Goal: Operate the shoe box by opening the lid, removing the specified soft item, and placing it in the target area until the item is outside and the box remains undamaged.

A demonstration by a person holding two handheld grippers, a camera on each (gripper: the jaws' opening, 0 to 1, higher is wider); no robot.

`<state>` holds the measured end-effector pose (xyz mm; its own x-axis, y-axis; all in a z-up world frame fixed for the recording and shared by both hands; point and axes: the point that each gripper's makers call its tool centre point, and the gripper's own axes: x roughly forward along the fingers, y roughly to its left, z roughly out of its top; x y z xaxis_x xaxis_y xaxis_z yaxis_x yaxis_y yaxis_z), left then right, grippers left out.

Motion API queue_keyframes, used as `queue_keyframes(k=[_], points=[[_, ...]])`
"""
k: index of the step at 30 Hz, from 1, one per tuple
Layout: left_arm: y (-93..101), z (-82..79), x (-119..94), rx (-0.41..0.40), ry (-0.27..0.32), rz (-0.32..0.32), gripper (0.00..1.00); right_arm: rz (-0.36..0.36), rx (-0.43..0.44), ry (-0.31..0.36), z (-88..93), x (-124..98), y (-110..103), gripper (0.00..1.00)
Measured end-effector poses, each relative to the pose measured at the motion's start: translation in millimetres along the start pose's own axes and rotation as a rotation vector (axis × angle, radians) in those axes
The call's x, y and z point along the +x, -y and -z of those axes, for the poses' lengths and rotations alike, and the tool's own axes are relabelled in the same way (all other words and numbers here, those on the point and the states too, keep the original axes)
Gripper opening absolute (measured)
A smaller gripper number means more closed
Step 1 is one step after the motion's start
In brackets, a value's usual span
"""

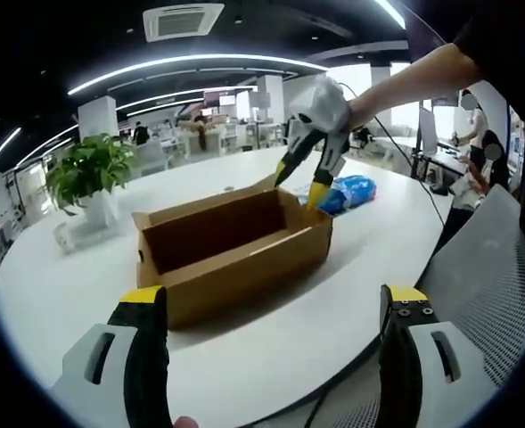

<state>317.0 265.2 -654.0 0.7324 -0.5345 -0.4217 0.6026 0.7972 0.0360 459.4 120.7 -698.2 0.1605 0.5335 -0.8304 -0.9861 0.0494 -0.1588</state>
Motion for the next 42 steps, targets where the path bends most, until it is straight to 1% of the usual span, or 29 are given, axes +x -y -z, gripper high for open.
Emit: queue_keyframes(k=[7, 18, 21, 26, 29, 33, 38, 42], points=[[-1.1, 0.5, -0.5, 0.001, -0.003, -0.006, 0.99, -0.027, 0.005, -0.004, -3.1, 14.2, -6.7, 0.51], [-3.8, 0.1, -1.4, -0.004, 0.0, -0.018, 0.98, -0.083, 0.035, -0.022, -0.5, 33.3, -19.4, 0.51], [-4.9, 0.1, -1.5, -0.005, 0.001, -0.023, 0.98, -0.088, 0.048, -0.012, -3.1, 33.6, -20.3, 0.5], [-5.5, 0.0, -1.4, -0.006, 0.002, -0.025, 0.98, -0.088, 0.056, -0.011, -2.5, 33.9, -19.9, 0.49], [-5.5, -0.2, -1.0, -0.005, 0.002, -0.025, 0.98, -0.095, 0.063, -0.008, -2.4, 33.4, -22.0, 0.47], [-4.4, 0.1, -0.7, -0.003, -0.001, -0.021, 0.98, -0.116, 0.072, -0.004, -2.7, 32.7, -25.7, 0.47], [-4.0, 0.5, -0.8, -0.001, -0.004, -0.021, 0.98, -0.146, 0.114, -0.009, 0.4, 34.1, -29.8, 0.47], [-4.3, 1.0, -0.9, -0.001, -0.005, -0.023, 0.98, -0.116, 0.088, -0.008, 0.1, 32.8, -23.5, 0.48]])
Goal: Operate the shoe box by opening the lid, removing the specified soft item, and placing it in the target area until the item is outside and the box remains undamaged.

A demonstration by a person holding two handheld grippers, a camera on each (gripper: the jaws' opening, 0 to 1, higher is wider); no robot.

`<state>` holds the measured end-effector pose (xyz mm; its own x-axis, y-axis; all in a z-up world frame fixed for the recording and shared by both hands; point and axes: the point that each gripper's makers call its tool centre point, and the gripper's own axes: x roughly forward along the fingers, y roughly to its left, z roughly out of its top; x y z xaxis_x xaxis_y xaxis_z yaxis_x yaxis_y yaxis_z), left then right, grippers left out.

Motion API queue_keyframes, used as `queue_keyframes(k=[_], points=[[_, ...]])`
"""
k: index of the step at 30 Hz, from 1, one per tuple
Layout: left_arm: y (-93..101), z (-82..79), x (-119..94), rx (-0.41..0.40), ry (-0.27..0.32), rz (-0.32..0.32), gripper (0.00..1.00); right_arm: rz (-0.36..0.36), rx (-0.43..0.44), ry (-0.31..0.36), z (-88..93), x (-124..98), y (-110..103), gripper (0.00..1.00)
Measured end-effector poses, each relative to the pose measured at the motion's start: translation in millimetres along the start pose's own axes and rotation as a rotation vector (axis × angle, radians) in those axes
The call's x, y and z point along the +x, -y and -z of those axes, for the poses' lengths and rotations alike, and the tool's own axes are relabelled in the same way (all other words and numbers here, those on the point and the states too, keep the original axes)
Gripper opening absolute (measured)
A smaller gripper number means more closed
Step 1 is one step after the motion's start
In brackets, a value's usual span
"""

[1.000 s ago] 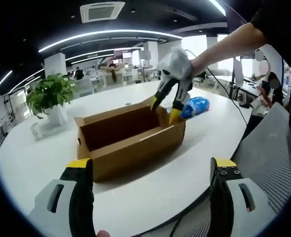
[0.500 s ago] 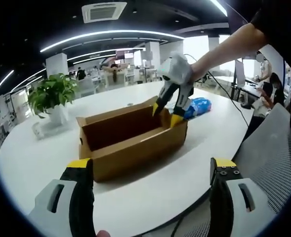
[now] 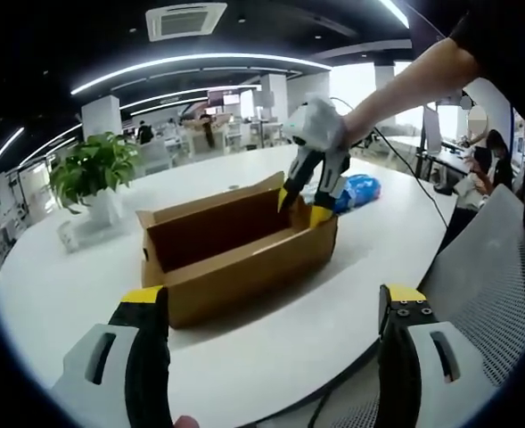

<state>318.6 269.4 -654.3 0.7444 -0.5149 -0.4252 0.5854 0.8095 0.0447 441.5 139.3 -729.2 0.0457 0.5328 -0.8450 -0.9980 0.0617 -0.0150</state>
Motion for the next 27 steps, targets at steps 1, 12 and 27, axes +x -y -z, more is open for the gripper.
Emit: queue_keyframes(k=[1, 12, 27], points=[[0.3, 0.2, 0.0, -0.001, 0.0, 0.001, 0.98, 0.009, -0.001, -0.004, 0.6, -0.6, 2.0, 0.48], [0.7, 0.3, 0.8, 0.005, -0.005, 0.009, 0.98, 0.006, -0.016, -0.002, -1.0, -6.1, 2.8, 0.47], [-0.4, -2.6, -0.4, -0.004, 0.012, 0.002, 0.98, -0.02, -0.045, -0.021, -1.0, 10.9, -8.7, 0.41]])
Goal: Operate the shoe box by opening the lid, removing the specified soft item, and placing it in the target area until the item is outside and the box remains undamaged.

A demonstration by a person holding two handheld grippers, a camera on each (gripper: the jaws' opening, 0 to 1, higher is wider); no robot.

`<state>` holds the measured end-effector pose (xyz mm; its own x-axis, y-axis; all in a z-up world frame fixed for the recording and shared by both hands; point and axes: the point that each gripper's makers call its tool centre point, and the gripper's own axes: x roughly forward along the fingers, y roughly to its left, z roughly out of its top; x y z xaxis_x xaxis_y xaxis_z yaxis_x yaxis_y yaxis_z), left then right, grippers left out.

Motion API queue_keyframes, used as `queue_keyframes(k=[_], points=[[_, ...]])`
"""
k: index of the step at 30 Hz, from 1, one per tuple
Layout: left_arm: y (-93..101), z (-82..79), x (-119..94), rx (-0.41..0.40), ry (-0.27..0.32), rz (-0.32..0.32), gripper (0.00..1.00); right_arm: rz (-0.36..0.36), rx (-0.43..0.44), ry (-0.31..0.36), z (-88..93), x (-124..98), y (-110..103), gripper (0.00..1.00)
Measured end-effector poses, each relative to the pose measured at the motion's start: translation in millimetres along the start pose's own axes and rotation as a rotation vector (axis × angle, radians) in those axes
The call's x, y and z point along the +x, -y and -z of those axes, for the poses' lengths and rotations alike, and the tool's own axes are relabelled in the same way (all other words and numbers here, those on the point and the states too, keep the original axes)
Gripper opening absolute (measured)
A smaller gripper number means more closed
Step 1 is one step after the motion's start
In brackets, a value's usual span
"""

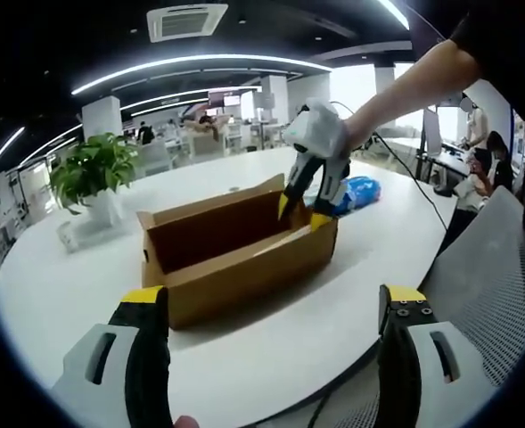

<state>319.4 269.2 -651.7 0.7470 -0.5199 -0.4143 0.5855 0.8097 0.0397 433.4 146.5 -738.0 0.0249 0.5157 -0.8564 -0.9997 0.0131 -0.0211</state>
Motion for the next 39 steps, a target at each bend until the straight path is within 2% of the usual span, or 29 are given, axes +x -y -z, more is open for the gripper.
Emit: queue_keyframes(k=[10, 25, 32, 39], points=[[-0.2, 0.7, -0.4, -0.003, -0.003, -0.004, 0.98, 0.005, -0.015, 0.03, -8.2, 9.0, -0.8, 0.39], [-2.0, 1.0, -0.6, -0.008, -0.002, -0.012, 0.97, -0.005, -0.086, 0.091, -22.6, 17.5, -12.8, 0.15], [-1.5, 2.5, -1.0, -0.004, -0.004, -0.009, 0.97, 0.011, -0.088, 0.09, -22.5, 16.9, -13.1, 0.14], [-1.9, 2.0, -1.4, -0.004, -0.001, -0.01, 0.97, 0.035, -0.08, 0.118, -31.7, 6.8, -10.5, 0.14]])
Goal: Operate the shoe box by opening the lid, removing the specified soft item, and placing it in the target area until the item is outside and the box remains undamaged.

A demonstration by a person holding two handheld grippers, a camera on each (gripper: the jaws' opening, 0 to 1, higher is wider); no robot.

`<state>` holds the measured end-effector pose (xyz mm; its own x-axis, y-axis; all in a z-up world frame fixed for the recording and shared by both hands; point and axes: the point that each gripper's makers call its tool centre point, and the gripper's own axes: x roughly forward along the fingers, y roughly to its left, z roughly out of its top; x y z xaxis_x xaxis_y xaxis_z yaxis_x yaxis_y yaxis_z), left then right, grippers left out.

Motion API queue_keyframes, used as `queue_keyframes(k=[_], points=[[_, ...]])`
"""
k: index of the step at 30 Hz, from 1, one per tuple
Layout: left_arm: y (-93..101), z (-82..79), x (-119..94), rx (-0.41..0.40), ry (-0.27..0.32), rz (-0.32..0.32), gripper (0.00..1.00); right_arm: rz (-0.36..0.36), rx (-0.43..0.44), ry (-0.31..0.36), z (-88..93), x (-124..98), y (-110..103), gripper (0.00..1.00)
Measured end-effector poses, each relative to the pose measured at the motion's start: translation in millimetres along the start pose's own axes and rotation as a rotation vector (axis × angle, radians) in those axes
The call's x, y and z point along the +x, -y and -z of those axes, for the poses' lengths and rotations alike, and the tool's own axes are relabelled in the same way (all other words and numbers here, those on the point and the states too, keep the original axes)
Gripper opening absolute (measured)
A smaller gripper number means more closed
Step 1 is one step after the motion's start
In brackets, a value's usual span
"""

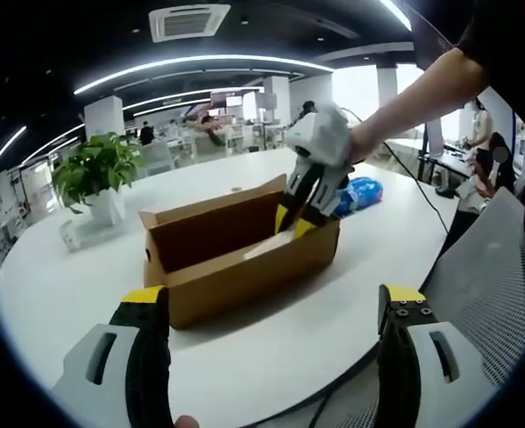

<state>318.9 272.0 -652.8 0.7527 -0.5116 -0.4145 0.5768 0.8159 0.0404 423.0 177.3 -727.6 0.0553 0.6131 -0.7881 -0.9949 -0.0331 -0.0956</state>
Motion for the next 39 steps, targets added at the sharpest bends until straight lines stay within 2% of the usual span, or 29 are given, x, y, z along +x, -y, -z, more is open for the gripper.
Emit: queue_keyframes(k=[10, 18, 22, 39], points=[[0.5, -3.0, 0.5, -0.005, 0.01, 0.004, 0.97, 0.065, 0.007, 0.044, -12.9, -19.2, 11.2, 0.13], [4.3, -1.6, 1.8, 0.007, -0.001, 0.022, 0.98, 0.108, 0.015, 0.106, -28.0, -46.2, 17.4, 0.13], [3.6, 1.7, 2.9, 0.009, -0.023, 0.017, 0.98, 0.113, 0.012, 0.114, -29.5, -57.2, 16.9, 0.13], [4.8, 4.8, 3.3, 0.012, -0.037, 0.025, 0.98, 0.177, 0.012, 0.148, -21.5, -105.8, 20.9, 0.13]])
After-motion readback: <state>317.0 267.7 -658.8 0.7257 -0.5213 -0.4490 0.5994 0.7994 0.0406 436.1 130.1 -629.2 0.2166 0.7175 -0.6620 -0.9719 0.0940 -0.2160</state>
